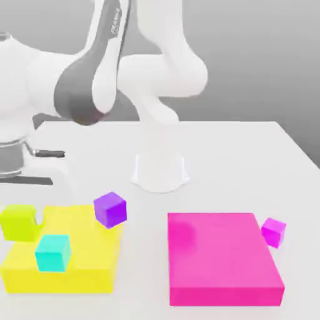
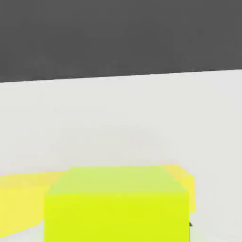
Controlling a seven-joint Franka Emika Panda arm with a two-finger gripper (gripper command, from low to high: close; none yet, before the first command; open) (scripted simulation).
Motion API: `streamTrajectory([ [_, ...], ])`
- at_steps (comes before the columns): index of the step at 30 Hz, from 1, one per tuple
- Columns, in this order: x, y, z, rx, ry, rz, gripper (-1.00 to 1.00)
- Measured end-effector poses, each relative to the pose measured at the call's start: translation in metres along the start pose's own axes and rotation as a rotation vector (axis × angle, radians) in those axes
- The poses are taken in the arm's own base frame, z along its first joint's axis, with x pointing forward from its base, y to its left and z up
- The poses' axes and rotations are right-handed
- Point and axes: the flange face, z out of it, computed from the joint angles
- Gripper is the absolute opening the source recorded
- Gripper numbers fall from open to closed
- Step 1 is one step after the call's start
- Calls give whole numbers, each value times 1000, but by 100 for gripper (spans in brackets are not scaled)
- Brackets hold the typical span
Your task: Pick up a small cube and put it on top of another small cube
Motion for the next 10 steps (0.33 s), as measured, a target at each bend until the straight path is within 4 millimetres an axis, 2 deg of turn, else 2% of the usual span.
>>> streamTrajectory([
  [2, -7, -1, 14, 6, -4, 7, -100],
  [4, -9, -2, 39, 6, -5, 9, -100],
  [5, -9, -1, 52, 5, -4, 11, 100],
  [10, -9, -1, 52, 5, -4, 11, 100],
])
